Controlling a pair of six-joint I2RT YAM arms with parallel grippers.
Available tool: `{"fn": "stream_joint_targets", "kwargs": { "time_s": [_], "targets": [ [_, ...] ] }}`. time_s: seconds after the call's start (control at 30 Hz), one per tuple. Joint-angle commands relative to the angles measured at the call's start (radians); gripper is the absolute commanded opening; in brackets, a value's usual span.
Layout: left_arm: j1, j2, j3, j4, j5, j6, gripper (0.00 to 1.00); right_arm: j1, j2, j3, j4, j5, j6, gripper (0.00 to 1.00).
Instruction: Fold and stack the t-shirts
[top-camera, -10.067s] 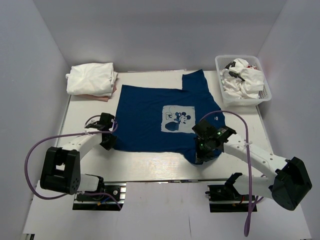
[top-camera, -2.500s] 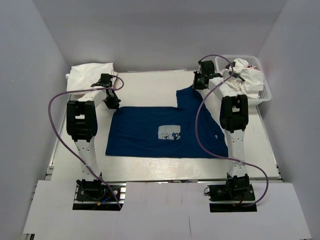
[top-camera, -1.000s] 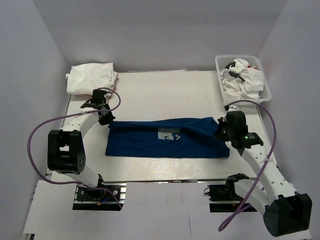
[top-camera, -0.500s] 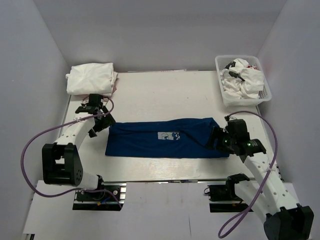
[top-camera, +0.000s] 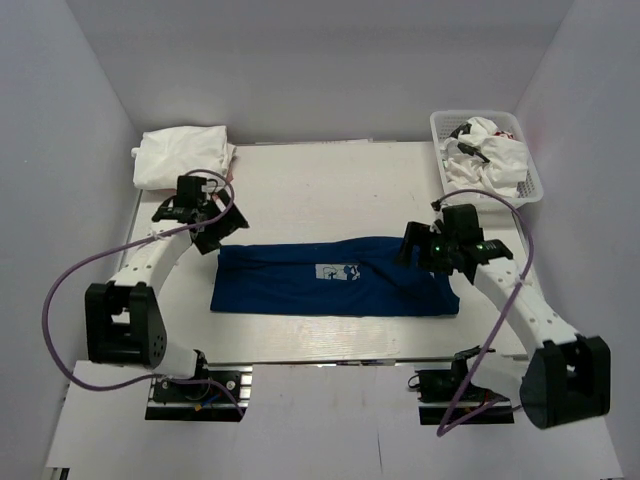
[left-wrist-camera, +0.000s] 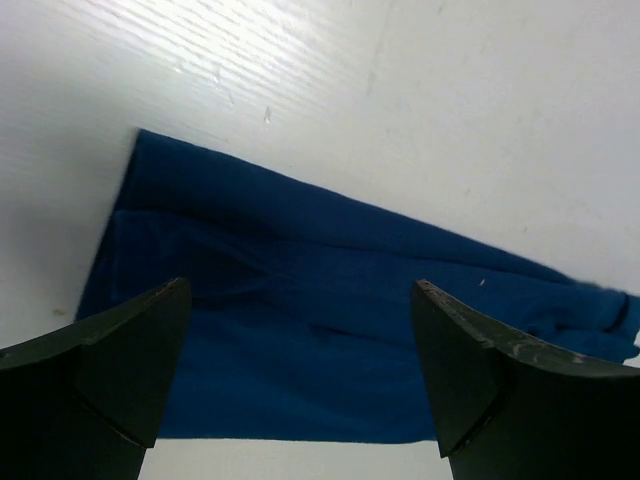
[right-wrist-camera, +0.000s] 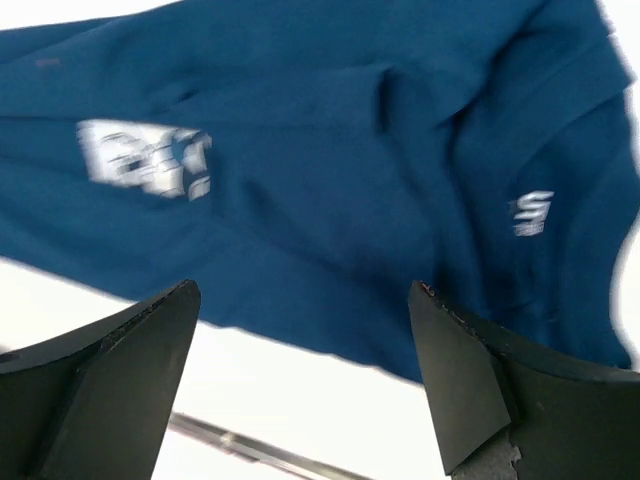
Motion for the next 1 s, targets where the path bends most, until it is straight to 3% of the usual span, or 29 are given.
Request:
{"fn": "stream_joint_targets", "kwargs": {
  "time_s": [0.0, 0.2, 0.37, 0.43, 0.63, 0.77, 0.93, 0.97],
  "targets": [
    [-0.013, 0.056, -0.036, 0.104, 0.146, 0.009, 1.00, 0.014, 0.082, 0.080, 0.032, 0.123, -0.067, 0.90],
    [-0.014, 0.132, -0.113, 0.113, 0.146, 0.019, 1.00, 0.019, 0.173, 0.112, 0.125, 0.129, -0.190, 0.90],
    [-0.014, 0.164, -0.161, 0.079, 0.107, 0.030, 1.00, 0.042, 0.246, 0.123, 0.220, 0.064, -0.306, 0.85],
    [-0.014, 0.173, -0.188, 0.079, 0.095, 0.030, 1.00, 0.047, 0.269, 0.117, 0.258, 0.045, -0.321, 0.76],
    [-0.014, 0.173, -0.179, 0.079, 0.086, 0.030, 1.00, 0.044, 0.369, 0.155, 0.250, 0.068, -0.324, 0.72],
    [-0.014, 0.173, -0.142, 0.059, 0.075, 0.030, 1.00, 0.048, 0.380, 0.163, 0.249, 0.025, -0.313, 0.46],
    [-0.014, 0.182, -0.121, 0.048, 0.044, 0.030, 1.00, 0.051, 0.355, 0.152, 0.208, 0.017, -0.309, 0.00],
    [-0.014, 0.182, -0.109, 0.039, 0.035, 0.030, 1.00, 0.053, 0.352, 0.157, 0.167, 0.012, -0.301, 0.00]
  ]
}}
